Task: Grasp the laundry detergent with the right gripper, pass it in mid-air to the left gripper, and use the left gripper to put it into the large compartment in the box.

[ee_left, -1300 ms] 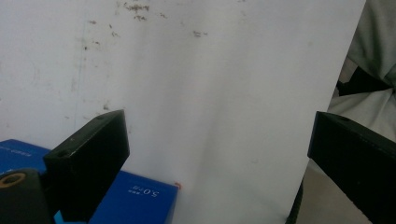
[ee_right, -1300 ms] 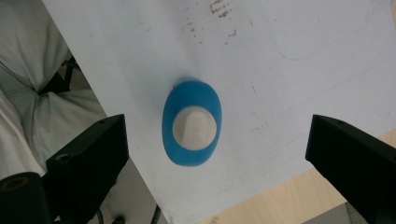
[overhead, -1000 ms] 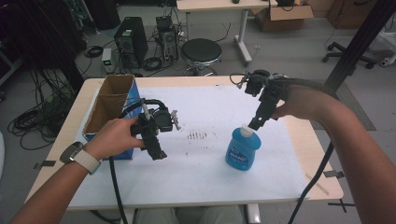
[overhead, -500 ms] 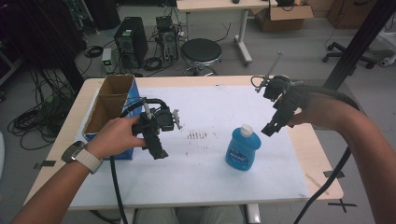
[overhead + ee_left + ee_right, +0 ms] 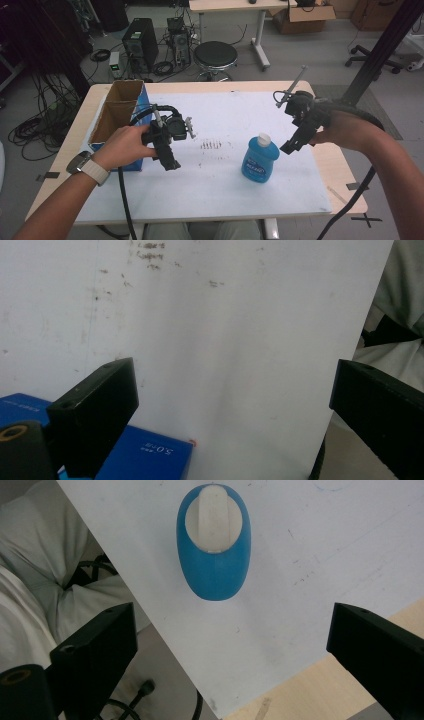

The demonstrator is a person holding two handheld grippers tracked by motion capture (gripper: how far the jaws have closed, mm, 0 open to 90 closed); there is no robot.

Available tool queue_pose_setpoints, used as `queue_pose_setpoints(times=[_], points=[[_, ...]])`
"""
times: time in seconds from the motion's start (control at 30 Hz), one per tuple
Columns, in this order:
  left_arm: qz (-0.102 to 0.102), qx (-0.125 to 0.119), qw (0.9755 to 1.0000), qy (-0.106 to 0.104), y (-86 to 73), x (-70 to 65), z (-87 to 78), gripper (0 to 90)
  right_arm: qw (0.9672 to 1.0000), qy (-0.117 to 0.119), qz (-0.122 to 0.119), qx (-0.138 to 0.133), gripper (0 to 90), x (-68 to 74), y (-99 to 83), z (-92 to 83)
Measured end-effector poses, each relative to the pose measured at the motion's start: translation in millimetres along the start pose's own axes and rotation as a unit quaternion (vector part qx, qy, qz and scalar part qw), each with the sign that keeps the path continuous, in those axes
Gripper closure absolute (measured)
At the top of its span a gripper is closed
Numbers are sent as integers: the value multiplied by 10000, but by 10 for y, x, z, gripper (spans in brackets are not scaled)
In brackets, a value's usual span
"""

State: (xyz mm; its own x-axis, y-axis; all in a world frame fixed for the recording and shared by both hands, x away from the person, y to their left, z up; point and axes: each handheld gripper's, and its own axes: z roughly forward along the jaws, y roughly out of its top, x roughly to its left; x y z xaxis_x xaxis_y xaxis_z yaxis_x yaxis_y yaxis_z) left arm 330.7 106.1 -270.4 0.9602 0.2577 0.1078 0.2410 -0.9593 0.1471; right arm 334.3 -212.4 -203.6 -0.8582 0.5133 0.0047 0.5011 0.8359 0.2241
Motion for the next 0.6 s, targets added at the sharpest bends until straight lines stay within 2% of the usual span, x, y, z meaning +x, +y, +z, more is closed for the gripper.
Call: queue_pose_setpoints(times=[0.17, 0.6], points=[[-2, -7, 10000, 2, 2, -2, 3, 59, 9998, -65, -79, -183, 58, 22, -33, 38], [-39, -5, 10000, -14, -14, 10, -3, 63, 9978, 3, -44, -662, 57, 23, -191, 203]])
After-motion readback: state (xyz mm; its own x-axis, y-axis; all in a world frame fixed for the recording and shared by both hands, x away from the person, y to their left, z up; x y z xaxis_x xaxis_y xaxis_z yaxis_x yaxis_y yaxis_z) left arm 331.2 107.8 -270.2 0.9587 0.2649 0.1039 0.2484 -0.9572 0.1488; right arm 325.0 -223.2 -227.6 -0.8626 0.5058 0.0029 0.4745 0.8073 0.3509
